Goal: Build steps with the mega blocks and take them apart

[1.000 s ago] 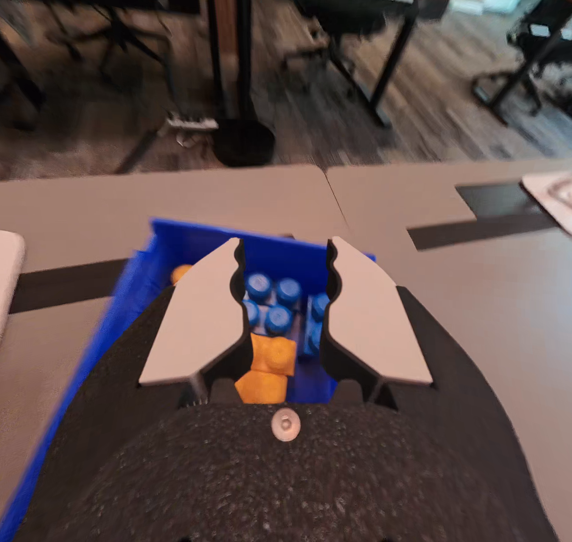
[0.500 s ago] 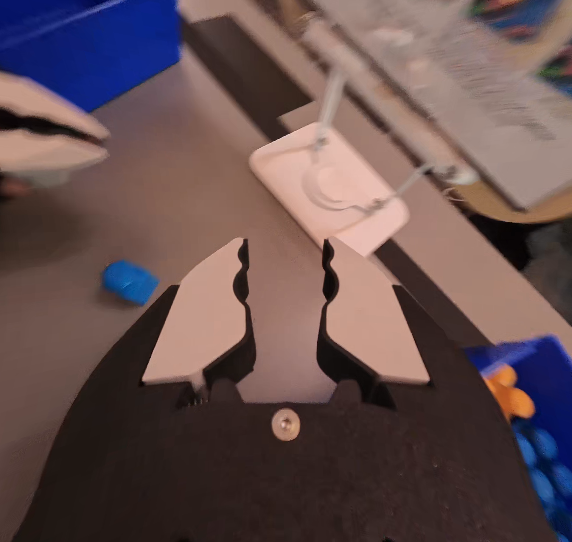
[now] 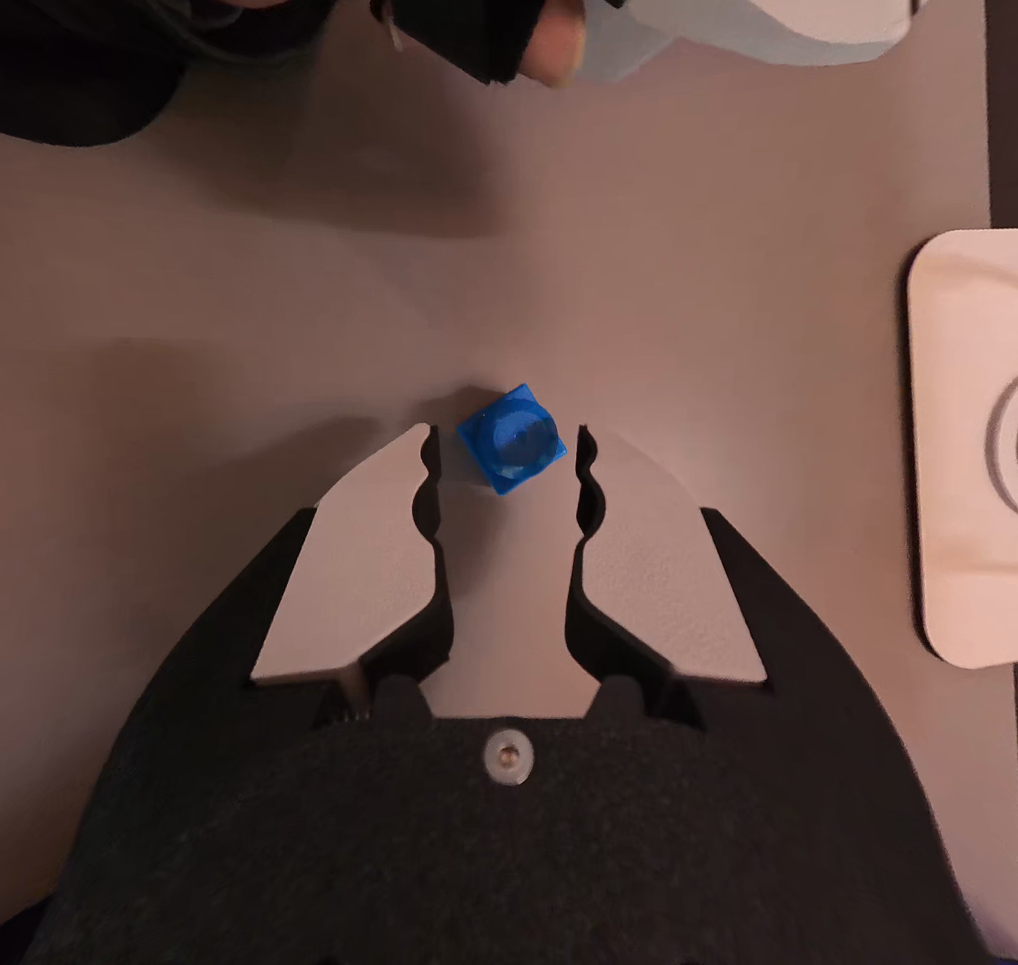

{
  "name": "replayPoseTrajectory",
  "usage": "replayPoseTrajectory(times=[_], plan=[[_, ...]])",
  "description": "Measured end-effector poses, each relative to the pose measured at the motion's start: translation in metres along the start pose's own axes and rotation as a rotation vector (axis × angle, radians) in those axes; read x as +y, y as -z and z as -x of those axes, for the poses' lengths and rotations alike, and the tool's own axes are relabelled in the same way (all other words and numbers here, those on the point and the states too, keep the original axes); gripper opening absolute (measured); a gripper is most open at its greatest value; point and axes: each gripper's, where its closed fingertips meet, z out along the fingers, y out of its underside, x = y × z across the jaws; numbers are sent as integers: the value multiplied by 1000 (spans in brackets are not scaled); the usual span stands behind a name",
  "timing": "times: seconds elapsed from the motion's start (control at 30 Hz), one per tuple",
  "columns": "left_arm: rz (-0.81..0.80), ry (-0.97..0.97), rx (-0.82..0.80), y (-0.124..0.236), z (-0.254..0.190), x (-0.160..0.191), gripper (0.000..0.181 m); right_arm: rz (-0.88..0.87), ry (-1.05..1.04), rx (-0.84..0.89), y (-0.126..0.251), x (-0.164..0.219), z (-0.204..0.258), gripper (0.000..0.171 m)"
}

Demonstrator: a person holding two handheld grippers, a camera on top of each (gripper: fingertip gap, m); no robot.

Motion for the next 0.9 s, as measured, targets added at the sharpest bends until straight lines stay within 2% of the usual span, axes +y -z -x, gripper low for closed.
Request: replayPoseTrajectory(times=[0.17, 0.27, 0.33, 0.4, 0.53, 0.7, 0.9], plan=[[9, 0, 2, -1, 0, 2, 0, 33, 14, -3, -12, 3, 3, 46], [15, -5, 6, -1, 0, 3, 0, 29, -1, 0, -14, 2, 3, 38], [16, -8, 7, -2, -1, 3, 0, -1, -17, 1, -8, -3, 2, 30], [16, -10, 6, -2, -1, 3, 0, -22, -28, 16, 6, -9, -3, 30], [18, -10, 10, -2, -2, 4, 0, -75, -49, 101, 51, -18, -27, 29], [28, -12, 18, -3, -4, 7, 0, -120, -89, 256, 129, -14, -63, 30], [41, -11, 28, -5, -7, 11, 0, -47, -196, 442, 215, 43, -104, 30]])
